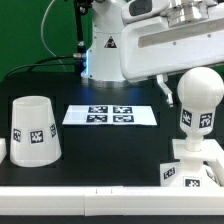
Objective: Assemble lamp
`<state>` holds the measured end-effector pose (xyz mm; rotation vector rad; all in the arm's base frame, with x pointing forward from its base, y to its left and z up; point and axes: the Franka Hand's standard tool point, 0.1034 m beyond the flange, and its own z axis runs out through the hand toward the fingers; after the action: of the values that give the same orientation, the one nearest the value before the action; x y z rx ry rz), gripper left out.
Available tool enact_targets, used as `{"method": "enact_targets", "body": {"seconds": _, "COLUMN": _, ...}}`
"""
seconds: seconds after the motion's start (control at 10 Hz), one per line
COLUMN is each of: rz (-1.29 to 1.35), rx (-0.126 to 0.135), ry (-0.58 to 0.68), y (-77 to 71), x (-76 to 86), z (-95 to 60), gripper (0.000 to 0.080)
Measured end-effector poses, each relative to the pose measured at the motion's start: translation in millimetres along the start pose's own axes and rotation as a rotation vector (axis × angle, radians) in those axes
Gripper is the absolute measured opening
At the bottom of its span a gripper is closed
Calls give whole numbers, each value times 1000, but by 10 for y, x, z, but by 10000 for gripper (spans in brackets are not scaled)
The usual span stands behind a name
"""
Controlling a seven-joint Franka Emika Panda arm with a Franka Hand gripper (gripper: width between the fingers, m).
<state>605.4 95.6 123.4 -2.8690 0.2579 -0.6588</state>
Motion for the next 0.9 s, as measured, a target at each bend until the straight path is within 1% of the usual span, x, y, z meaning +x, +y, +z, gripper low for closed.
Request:
{"method": "enact_targets", "body": {"seconds": 0.2, "rz": -4, "rx": -2, "ry": -6, "y": -6, "x": -70, "z": 61, "gripper": 566}}
{"method": "enact_targets", "body": {"seconds": 0.5, "rz": -9, "rx": -6, "ry": 49, "y": -7, "x": -43, "z": 76, "gripper": 566}}
{"method": "enact_targets", "body": {"seconds": 0.9, "rz": -9, "rx": -6, "ry": 50, "y": -6, "x": -41, "z": 77, "gripper": 566}}
